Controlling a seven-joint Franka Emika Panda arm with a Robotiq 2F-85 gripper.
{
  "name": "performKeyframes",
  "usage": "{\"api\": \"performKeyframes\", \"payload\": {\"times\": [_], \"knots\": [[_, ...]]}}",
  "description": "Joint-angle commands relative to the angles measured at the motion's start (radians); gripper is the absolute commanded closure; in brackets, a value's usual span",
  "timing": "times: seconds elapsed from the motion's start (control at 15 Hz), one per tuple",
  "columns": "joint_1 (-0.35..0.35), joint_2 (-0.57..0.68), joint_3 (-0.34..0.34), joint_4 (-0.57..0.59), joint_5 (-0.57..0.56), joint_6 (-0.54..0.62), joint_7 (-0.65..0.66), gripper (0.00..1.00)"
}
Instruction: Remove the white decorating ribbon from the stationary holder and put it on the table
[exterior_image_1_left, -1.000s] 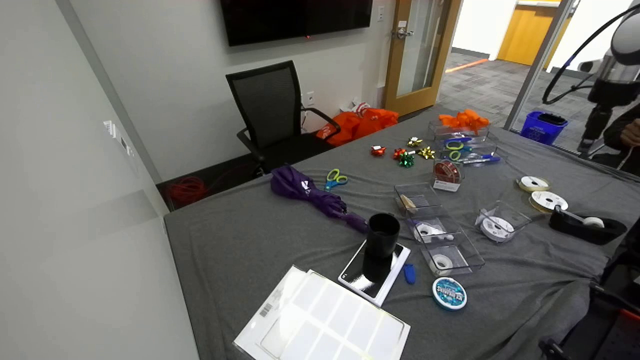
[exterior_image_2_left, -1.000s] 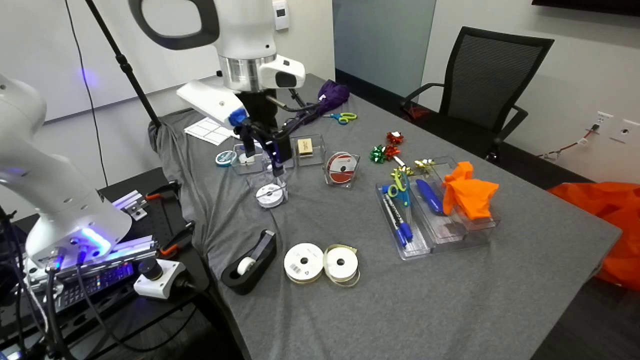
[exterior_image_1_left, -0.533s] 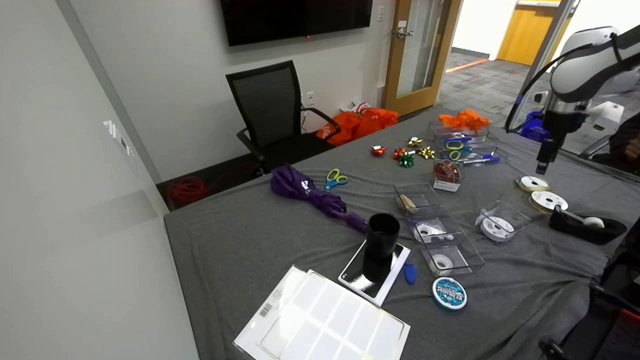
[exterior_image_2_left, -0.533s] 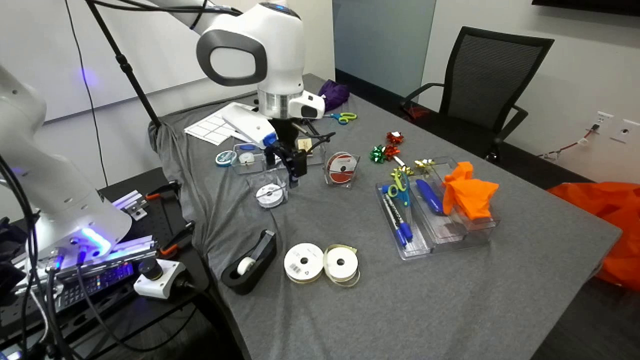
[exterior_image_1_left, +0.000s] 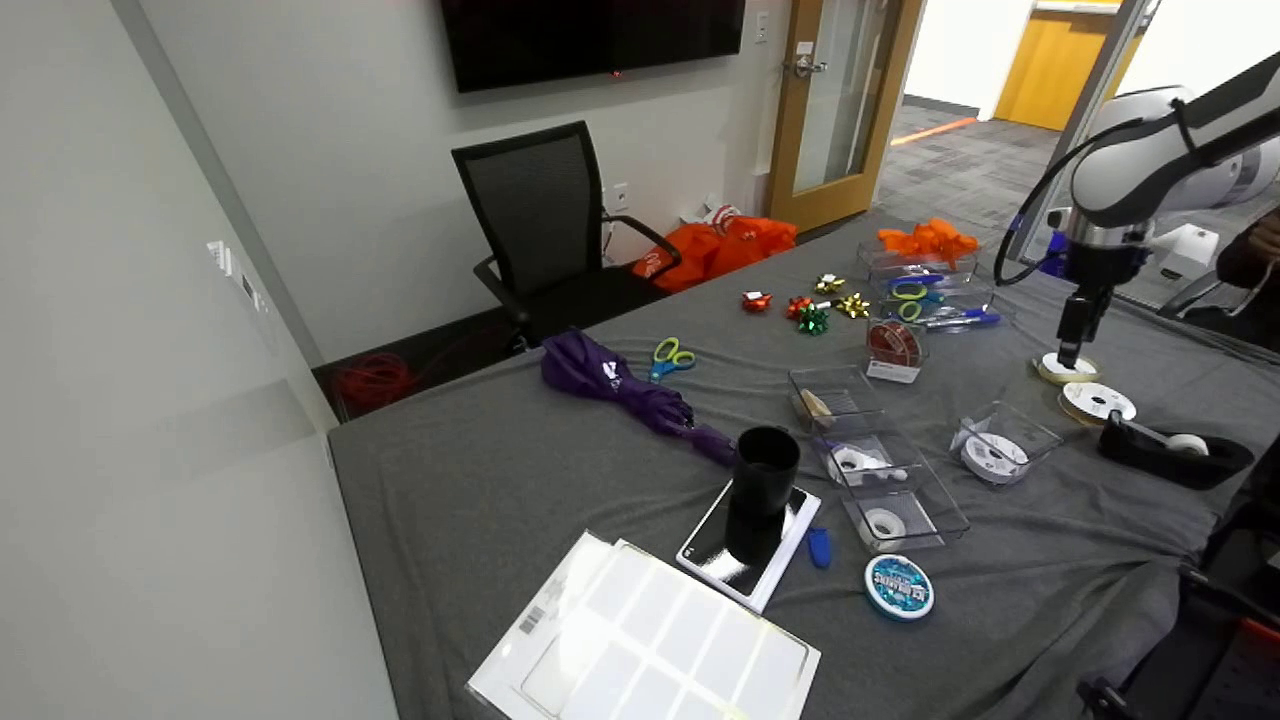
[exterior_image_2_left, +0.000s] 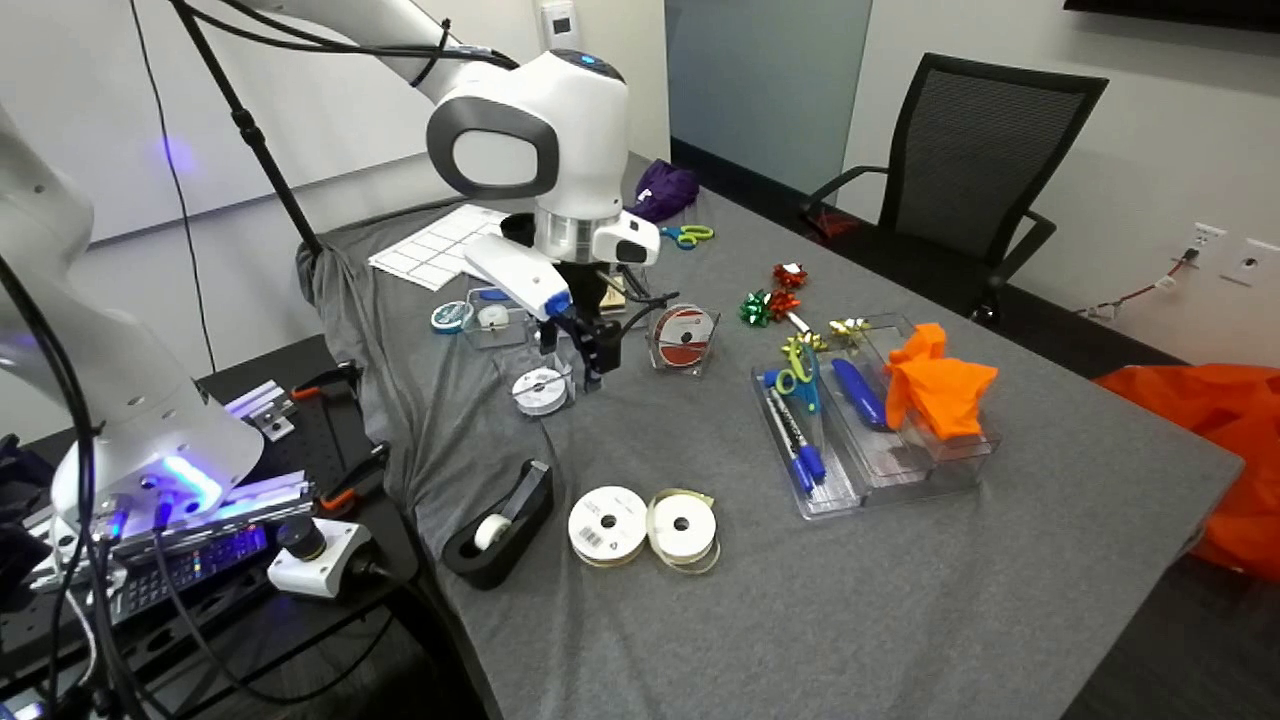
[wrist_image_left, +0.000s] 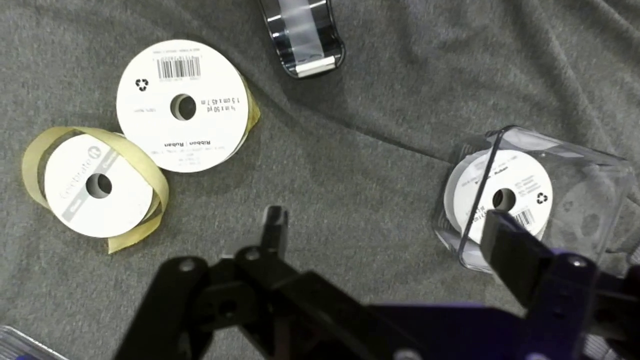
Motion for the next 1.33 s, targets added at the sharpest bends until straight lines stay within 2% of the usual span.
{"api": "performKeyframes", "payload": {"times": [0.0, 0.67, 1.07, 1.13, 1.27], "knots": [[-0.019, 0.006, 0.033, -0.007, -0.025, 0.016, 0.024, 0.00], [-0.002, 0.098, 0.113, -0.040, -0.038, 0.133, 0.126, 0.00], [-0.015, 0.153, 0.146, -0.032, -0.010, 0.137, 0.123, 0.00], [-0.015, 0.163, 0.146, -0.032, -0.014, 0.156, 0.128, 0.19], [-0.011, 0.179, 0.146, -0.028, -0.024, 0.186, 0.144, 0.33]]}}
